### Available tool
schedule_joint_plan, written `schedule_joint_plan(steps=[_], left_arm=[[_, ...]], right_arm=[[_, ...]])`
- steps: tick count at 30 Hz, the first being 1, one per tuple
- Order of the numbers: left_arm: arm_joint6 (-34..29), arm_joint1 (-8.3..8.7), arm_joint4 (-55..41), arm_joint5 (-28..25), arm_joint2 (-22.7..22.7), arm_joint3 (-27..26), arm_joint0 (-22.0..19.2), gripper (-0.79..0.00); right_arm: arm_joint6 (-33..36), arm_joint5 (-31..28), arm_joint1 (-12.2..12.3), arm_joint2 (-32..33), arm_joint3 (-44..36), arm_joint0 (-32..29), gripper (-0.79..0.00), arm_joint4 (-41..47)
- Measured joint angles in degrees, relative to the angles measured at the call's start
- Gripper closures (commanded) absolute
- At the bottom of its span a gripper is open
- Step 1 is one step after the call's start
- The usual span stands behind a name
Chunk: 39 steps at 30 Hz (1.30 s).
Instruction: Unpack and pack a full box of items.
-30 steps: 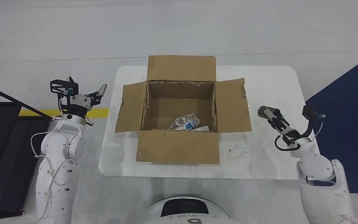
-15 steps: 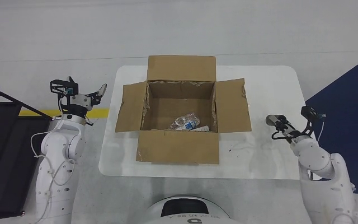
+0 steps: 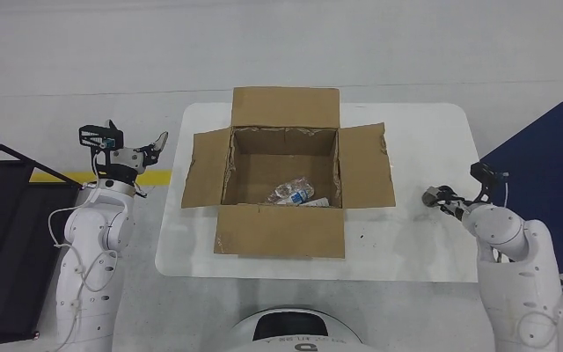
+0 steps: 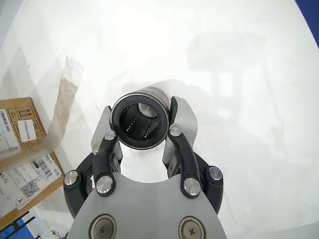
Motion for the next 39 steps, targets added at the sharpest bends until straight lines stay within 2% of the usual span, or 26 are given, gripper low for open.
schedule_joint_plan(steps=[6,7,9,10,12,24,31,35,39], left_arm=[[0.0,0.00,0.0,0.0,0.0,0.0,0.0,-0.785],[0.0,0.00,0.0,0.0,0.0,0.0,0.0,-0.785],[0.0,0.00,0.0,0.0,0.0,0.0,0.0,-0.785],[0.0,0.00,0.0,0.0,0.0,0.0,0.0,-0.785],[0.0,0.00,0.0,0.0,0.0,0.0,0.0,-0.785],[0.0,0.00,0.0,0.0,0.0,0.0,0.0,-0.785],[0.0,0.00,0.0,0.0,0.0,0.0,0.0,-0.785],[0.0,0.00,0.0,0.0,0.0,0.0,0.0,-0.785],[0.0,0.00,0.0,0.0,0.0,0.0,0.0,-0.785]], right_arm=[[1.3,0.2,0.3,-0.8,1.7,1.9,-0.009,-1.0],[1.3,0.3,0.3,-1.0,1.7,2.1,-0.262,-1.1],[1.3,0.4,0.3,-1.4,1.8,2.3,-0.391,-1.3],[1.3,0.5,0.3,-1.6,1.8,2.4,-0.625,-1.3],[1.2,0.4,0.3,-1.9,1.7,2.4,-0.779,-1.3],[-1.6,-2.4,0.3,0.8,-2.9,-1.3,-0.785,4.3],[-3.9,-9.3,-0.1,7.9,-11.3,-7.4,-0.785,19.1],[-0.3,-13.6,-0.1,11.1,-15.6,-10.7,-0.785,28.1],[0.2,-13.8,-0.1,11.2,-15.7,-10.8,-0.785,28.5]])
